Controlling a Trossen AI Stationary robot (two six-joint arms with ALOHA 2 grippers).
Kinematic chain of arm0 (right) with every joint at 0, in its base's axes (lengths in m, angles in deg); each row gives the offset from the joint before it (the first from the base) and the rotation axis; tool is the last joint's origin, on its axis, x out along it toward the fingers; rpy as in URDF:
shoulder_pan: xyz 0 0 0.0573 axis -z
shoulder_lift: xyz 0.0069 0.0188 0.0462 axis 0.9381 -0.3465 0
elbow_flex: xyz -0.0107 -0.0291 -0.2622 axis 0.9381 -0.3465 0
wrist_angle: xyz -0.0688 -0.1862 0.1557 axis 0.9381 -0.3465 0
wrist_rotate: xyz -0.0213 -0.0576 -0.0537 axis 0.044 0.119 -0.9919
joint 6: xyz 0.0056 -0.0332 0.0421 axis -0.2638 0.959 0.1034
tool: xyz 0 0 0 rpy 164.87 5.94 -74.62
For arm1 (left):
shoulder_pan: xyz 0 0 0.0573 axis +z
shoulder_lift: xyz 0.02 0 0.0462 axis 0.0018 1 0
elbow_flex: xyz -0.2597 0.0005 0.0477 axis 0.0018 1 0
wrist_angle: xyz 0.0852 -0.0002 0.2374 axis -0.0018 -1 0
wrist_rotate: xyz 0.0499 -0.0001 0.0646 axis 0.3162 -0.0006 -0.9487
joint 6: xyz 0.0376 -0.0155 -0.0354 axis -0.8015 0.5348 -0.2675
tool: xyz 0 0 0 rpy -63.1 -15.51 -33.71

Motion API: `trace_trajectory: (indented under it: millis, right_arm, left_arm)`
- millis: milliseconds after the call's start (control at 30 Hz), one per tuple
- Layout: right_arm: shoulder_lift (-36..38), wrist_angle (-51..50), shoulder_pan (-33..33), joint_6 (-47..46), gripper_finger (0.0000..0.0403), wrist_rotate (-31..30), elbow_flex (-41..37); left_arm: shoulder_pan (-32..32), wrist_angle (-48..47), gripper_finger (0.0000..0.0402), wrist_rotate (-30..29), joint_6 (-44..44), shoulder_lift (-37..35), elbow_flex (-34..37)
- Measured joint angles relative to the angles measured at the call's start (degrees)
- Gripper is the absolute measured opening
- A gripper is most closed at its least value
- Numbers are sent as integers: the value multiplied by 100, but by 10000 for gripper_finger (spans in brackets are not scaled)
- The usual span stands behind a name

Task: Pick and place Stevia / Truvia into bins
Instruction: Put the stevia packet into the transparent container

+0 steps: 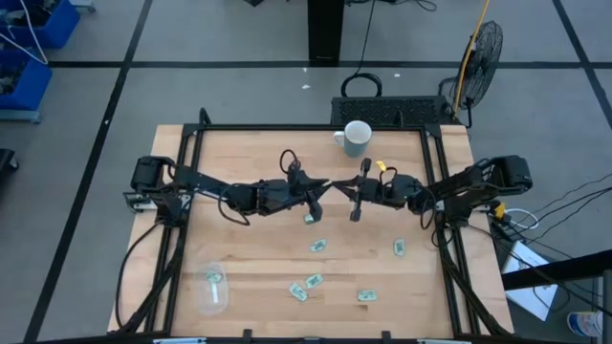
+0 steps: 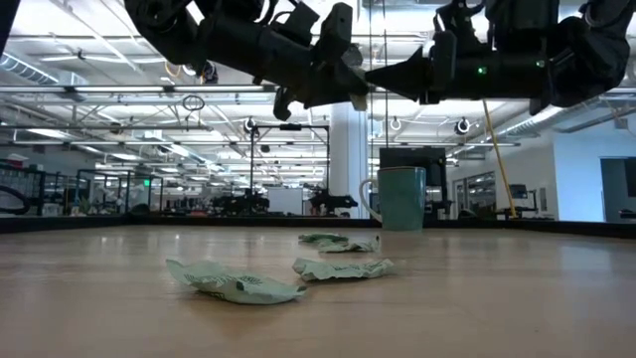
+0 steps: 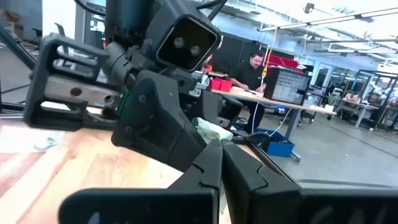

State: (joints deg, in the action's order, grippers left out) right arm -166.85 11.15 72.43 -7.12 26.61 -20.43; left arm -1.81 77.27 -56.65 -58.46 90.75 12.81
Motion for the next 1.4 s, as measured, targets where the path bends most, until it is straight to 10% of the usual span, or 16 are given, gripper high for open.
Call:
trace_trajectory:
  millis: [600,1167,1400]
  right_arm:
    - [11,-725,-15,-34,100,-113,138]
    - [0,-972,-282,-106,135,-167,-324]
    - [0,-924,-282,-107,135,-164,-330]
  left_arm:
    - [-7,-259,12,89,-63,-59,2]
    - [-2111,-6988,7,325,3989,-3326,-4]
    - [-3625,-8571,7,2148,6435,-2949,2]
